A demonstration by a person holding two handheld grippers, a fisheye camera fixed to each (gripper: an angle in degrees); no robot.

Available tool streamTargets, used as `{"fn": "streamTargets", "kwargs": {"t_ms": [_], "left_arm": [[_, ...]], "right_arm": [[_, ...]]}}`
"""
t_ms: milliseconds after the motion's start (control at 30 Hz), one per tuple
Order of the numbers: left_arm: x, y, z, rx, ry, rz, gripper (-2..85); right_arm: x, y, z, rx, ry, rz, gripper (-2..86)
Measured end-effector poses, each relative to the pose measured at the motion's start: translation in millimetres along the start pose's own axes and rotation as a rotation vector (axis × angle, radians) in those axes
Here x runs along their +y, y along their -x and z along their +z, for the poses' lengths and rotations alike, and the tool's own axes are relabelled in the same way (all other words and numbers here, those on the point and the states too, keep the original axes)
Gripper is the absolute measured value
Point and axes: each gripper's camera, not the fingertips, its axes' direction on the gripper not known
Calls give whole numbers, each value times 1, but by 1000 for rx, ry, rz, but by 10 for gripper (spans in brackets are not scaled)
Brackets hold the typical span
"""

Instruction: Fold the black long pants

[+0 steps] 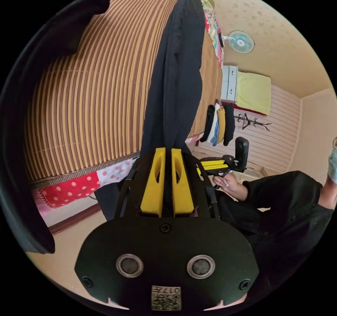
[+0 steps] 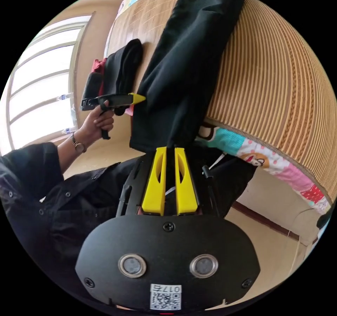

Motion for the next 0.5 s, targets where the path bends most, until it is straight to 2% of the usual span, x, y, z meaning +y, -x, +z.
{"fn": "streamTargets", "kwargs": {"t_ms": [67, 200, 300, 367, 500], "left_arm": [[-1, -3, 4, -26, 28, 25, 34], [-11, 6, 38, -215, 107, -23, 38], [-20, 9, 33, -239, 88, -28, 46], [-26, 0, 16, -248, 41, 4, 61], [-63, -14, -39, -284, -56, 44, 124]], "right_arm": [[7, 4, 10, 14, 60, 0, 35], [-9, -10, 41, 136, 178, 40, 46], [-29, -31, 38, 26, 212, 79, 68], [-33, -44, 18, -32, 167, 99, 88], [-35, -87, -48, -74, -63, 139, 120]]}}
